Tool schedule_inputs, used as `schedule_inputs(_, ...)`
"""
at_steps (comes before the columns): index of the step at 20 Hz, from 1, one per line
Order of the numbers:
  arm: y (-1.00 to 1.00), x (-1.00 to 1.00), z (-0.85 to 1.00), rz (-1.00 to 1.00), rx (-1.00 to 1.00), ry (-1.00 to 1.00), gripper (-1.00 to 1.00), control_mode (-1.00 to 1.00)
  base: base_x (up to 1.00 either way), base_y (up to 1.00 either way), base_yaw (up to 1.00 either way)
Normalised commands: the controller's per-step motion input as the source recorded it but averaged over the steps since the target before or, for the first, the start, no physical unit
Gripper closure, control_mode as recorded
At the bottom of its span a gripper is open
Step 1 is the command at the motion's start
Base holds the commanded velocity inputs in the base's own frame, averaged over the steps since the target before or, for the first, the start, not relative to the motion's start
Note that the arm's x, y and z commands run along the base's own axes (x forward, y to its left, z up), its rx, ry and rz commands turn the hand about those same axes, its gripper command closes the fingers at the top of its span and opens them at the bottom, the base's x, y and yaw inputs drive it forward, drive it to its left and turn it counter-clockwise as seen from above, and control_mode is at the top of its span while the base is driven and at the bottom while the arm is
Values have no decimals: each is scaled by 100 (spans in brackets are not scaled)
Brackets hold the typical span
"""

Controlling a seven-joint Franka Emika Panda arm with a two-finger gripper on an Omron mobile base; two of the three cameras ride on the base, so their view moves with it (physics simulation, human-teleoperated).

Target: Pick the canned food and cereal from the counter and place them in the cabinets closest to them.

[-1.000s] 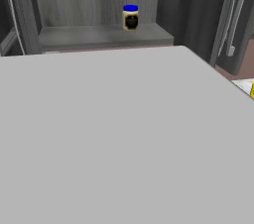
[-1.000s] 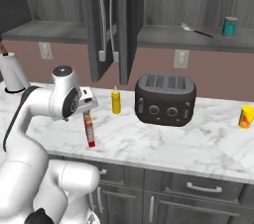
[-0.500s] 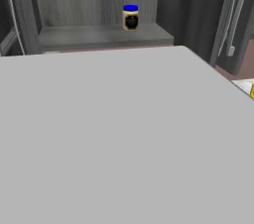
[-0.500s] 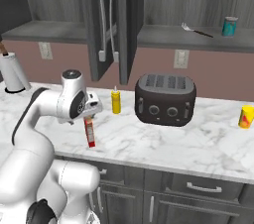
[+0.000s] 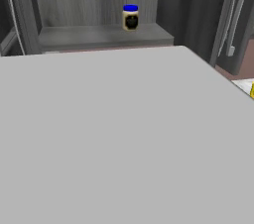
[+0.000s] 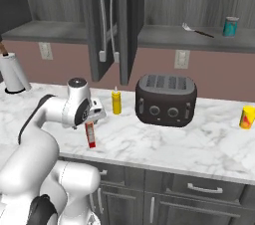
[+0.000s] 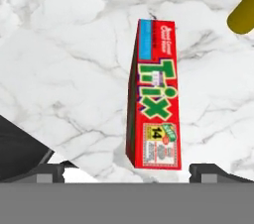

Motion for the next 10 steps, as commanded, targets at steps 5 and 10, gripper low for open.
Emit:
schedule_inputs(5,0,11,-29,-2,0,-1,-100,-100,0,0,0)
schedule_inputs(10,0,15,-19,-2,0,-2,-100,-100,0,0,0)
